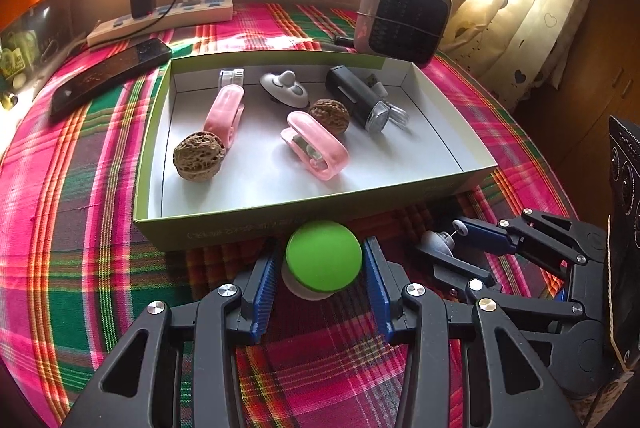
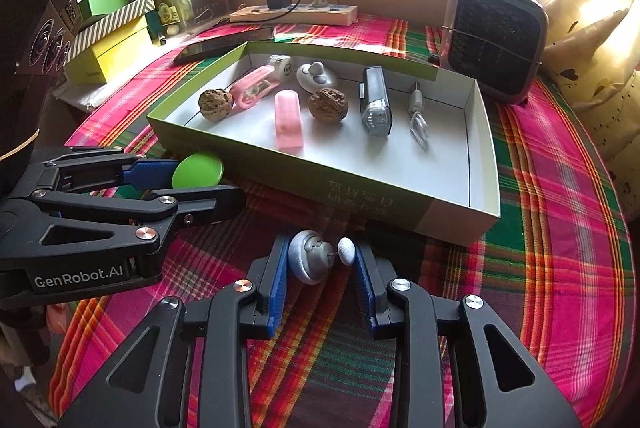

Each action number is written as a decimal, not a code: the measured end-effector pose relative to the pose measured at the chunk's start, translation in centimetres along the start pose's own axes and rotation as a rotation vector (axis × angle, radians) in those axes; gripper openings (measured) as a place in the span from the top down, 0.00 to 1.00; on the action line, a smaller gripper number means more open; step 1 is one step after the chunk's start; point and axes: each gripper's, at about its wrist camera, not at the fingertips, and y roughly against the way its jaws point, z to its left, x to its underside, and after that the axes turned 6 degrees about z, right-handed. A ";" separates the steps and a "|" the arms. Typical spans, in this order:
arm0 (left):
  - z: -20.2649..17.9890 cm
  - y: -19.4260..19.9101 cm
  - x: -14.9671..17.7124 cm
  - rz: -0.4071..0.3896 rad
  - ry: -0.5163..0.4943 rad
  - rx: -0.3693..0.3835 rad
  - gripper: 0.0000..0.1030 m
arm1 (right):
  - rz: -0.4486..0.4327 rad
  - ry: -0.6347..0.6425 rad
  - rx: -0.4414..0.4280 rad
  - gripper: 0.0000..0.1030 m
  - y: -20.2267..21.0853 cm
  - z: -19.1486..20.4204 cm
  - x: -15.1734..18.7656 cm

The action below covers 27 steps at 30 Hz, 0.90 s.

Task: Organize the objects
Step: 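Close left gripper on green-capped item while right gripper closes on white knob item, then carry green-capped item with left gripper while right gripper carries white knob item over box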

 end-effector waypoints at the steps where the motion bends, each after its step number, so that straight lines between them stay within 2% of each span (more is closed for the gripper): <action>1: 0.0 0.0 0.0 -0.002 0.001 -0.001 0.62 | 0.000 0.000 -0.001 0.69 0.0 0.0 0.0; 15: 0.2 0.1 0.0 -0.010 0.012 -0.002 0.66 | 0.000 0.001 0.001 0.69 0.0 0.0 0.0; 17: 0.1 0.2 0.1 -0.016 0.007 -0.005 0.70 | 0.000 0.001 0.000 0.69 0.0 0.0 0.0; 27: -0.2 0.2 0.1 -0.021 -0.007 -0.012 0.70 | 0.000 0.001 0.001 0.69 0.0 0.0 0.0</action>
